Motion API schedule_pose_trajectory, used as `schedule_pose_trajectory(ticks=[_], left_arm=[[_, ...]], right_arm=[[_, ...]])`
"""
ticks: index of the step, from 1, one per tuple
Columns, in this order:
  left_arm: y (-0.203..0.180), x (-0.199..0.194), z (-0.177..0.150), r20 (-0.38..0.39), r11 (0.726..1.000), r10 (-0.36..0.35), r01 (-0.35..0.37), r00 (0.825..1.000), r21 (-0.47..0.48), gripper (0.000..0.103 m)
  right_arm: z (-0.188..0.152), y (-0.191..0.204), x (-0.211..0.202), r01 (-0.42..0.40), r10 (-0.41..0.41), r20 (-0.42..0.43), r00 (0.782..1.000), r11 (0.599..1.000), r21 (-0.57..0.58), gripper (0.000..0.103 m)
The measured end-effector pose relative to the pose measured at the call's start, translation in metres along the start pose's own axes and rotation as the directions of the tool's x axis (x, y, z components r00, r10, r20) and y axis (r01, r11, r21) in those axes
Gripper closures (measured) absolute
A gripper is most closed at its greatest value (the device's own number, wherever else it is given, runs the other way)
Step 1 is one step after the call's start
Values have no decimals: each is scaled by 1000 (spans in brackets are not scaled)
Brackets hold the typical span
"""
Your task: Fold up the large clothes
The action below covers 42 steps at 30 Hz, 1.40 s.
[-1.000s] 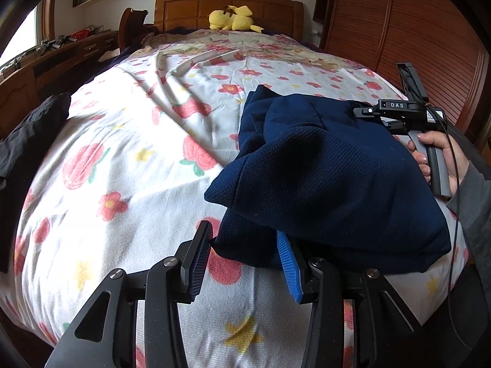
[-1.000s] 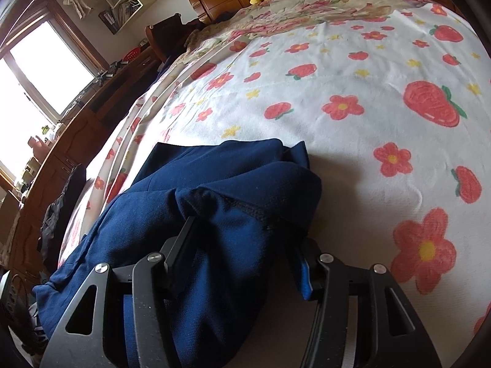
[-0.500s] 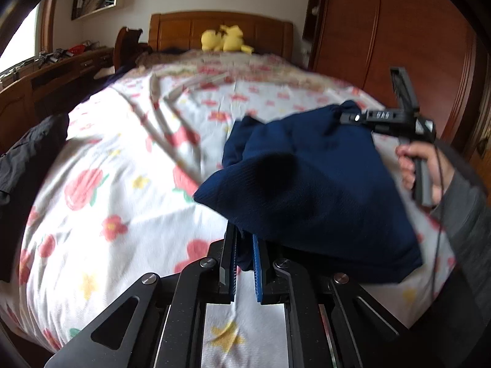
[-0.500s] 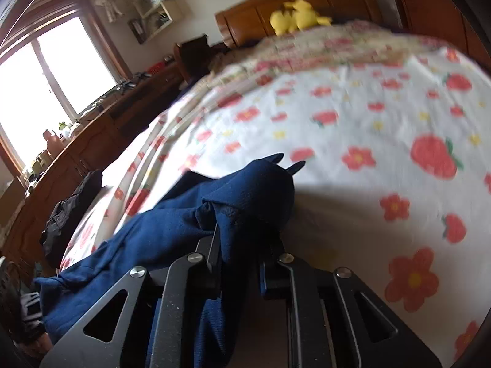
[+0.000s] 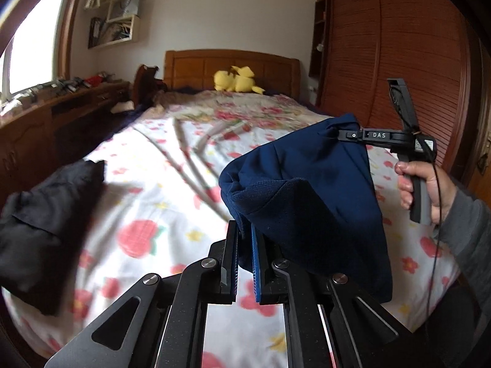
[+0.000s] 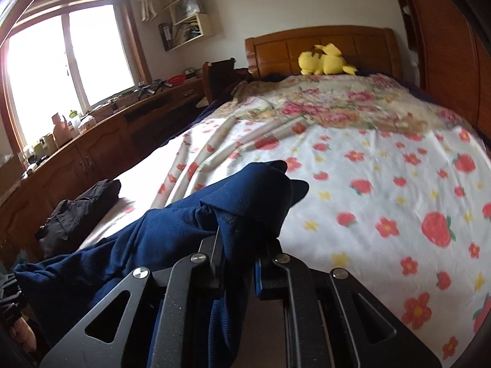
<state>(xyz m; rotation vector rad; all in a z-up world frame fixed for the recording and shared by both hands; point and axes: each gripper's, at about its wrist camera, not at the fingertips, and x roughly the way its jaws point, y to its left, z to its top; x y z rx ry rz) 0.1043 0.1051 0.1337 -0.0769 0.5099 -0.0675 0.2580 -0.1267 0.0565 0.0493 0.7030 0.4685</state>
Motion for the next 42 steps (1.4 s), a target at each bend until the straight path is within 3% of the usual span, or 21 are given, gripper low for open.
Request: schedule_pose_trajectory(ticks=[9, 17, 24, 33, 37, 39, 41, 42], left_arm=[[58, -46, 5, 70, 995, 93, -91, 993, -33, 96], [120, -83, 1, 105, 976, 210, -201, 972, -88, 96], [180, -119, 3, 131, 932, 349, -328, 928, -155, 96], [244, -154, -1, 125, 844, 526, -497, 841, -204, 96], [265, -139, -12, 67, 816, 560, -536, 826, -216, 96], [272, -125, -21, 23, 803, 573, -556, 819, -216, 96], [273, -115, -28, -17, 794, 579, -569, 815, -214, 96], [276, -112, -34, -34, 786, 587, -579, 809, -216, 96]], right_arm=[[46, 94, 24, -42, 43, 8, 999, 993, -111, 90], [76, 189, 66, -116, 118, -2, 993, 972, -206, 90], [102, 283, 106, -193, 197, -18, 980, 936, -293, 90], [120, 379, 154, -279, 283, -44, 958, 884, -375, 90], [113, 407, 187, -283, 273, -80, 959, 882, -377, 89], [100, 413, 214, -303, 261, -163, 952, 886, -352, 86], [83, 411, 245, -338, 251, -297, 922, 894, -295, 84], [73, 408, 256, -327, 227, -328, 917, 899, -292, 82]])
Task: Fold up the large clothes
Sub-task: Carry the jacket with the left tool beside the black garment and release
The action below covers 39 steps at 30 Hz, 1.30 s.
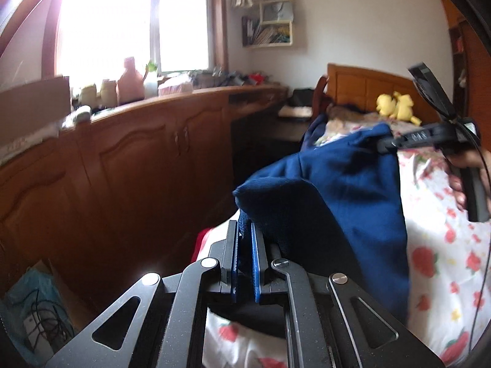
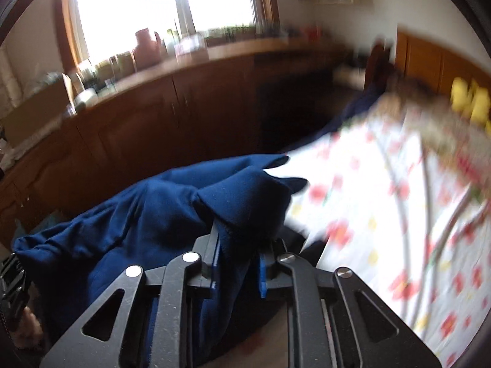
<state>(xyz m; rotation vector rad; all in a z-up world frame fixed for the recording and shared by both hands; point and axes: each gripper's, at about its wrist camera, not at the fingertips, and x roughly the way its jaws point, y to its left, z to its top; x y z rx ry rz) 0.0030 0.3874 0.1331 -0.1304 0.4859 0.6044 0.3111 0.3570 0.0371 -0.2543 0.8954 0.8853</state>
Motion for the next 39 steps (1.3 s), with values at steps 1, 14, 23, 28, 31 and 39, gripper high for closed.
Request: schedule_pose_trajectory(ticks=[1, 14, 23, 28, 31, 39], left_arm=[[1, 2, -2, -11, 1000, 10, -10, 1000, -4, 96], [2, -14, 7, 0, 998, 59, -59, 998, -1, 86], [-23, -55, 14, 64, 1000, 10, -11, 998, 9, 41], [-38, -86, 4, 102, 1000, -25, 24, 994, 12, 26], [-50, -107, 0, 124, 999, -39, 36, 991, 20, 16], [-81, -134, -5, 147, 994, -112, 108, 983, 35, 8]], right_arm=[[-7, 1, 7, 16, -16, -15, 1000, 1000, -12, 80], [-86, 43, -14, -47, 45, -19, 999, 981, -187, 62], [-119, 64, -54, -85, 91, 19, 996, 973, -216, 62], [-130, 65, -93, -87, 103, 66, 993, 973, -212, 58], [-135, 62, -115, -78, 99, 90, 991, 975, -210, 56], [-160, 45, -179, -43, 75, 174, 982, 983, -179, 24]])
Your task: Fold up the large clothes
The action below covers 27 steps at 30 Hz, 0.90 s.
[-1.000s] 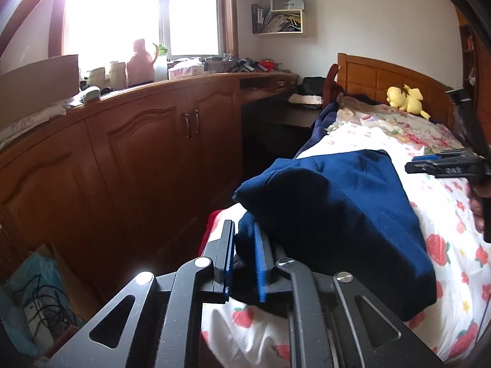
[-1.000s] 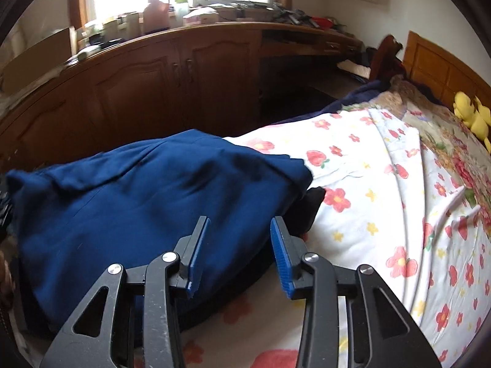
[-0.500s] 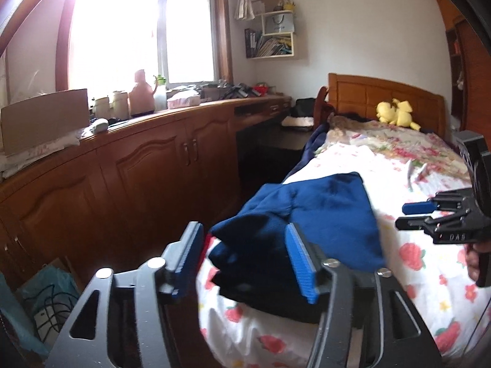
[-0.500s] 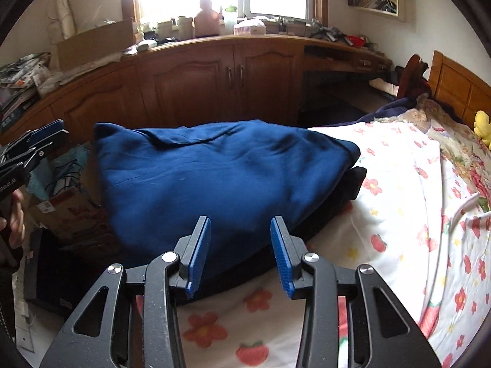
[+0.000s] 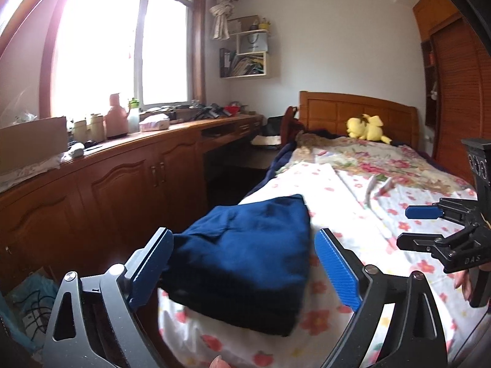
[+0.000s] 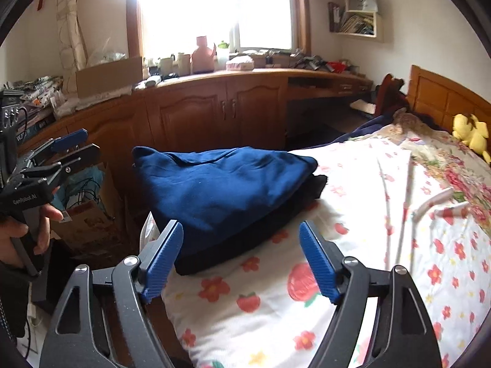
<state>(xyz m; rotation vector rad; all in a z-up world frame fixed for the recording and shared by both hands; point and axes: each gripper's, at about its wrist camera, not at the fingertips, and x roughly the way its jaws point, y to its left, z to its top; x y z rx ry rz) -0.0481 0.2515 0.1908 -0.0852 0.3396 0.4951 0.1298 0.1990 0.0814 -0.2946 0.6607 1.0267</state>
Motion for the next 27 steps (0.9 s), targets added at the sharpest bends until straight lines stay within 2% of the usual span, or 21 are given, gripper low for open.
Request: schedule_pose_trajectory(ticks=[8, 15, 18, 22, 27], left_arm=[[-45, -8, -2, -28, 997, -78, 79, 997, 27, 7], [-96, -18, -6, -67, 978, -197, 201, 978, 53, 7], [-119, -22, -8, -88, 964, -247, 254, 965, 80, 7], [-151, -31, -13, -118, 937, -325, 336, 938, 92, 7], [-183, -45, -18, -140, 910, -384, 400, 913, 108, 7]], right_arm=[[-37, -21, -74, 102, -107, 70, 992, 992, 70, 24], [-84, -46, -128, 201, -213, 74, 974, 969, 141, 24], [-107, -57, -153, 248, -264, 70, 962, 952, 178, 24], [-137, -72, -189, 323, -346, 66, 936, 918, 232, 24], [-169, -89, -232, 389, -422, 43, 906, 868, 308, 24]])
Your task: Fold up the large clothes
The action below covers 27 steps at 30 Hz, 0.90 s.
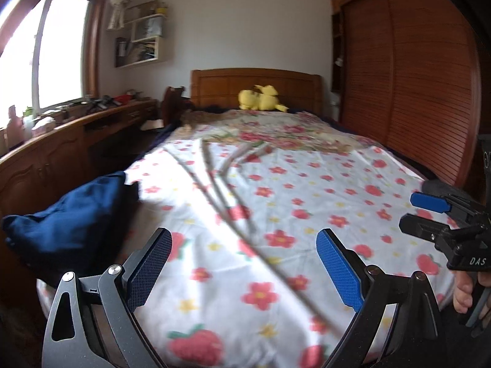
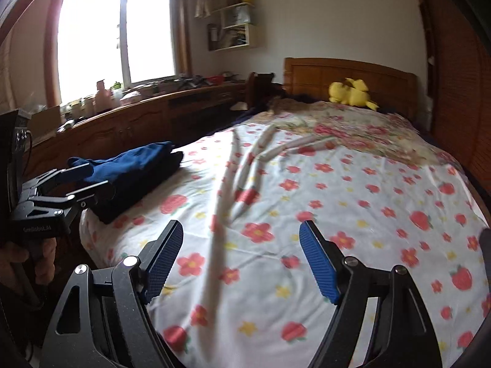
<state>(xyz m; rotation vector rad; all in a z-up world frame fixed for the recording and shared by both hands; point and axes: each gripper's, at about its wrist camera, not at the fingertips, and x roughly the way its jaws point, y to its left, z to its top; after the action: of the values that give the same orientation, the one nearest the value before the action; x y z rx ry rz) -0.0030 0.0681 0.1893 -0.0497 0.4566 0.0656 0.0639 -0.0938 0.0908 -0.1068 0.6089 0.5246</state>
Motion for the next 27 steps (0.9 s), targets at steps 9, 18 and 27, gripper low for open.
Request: schedule_pose_trajectory(ticks=[9, 18, 27], left_arm=[[-49, -10, 14, 12, 994, -95, 94, 995, 55, 7], [-64, -46, 36, 83, 986, -150, 144, 985, 80, 7], [-75, -81, 11, 84, 986, -161, 157, 983, 52, 7]], right_arm=[[-12, -54, -70, 145, -150, 56, 987, 985, 90, 24], [-11, -62, -129, 267, -286, 128, 950, 952, 147, 24], [-17, -48, -163, 291, -320, 166, 933, 940, 179, 24]])
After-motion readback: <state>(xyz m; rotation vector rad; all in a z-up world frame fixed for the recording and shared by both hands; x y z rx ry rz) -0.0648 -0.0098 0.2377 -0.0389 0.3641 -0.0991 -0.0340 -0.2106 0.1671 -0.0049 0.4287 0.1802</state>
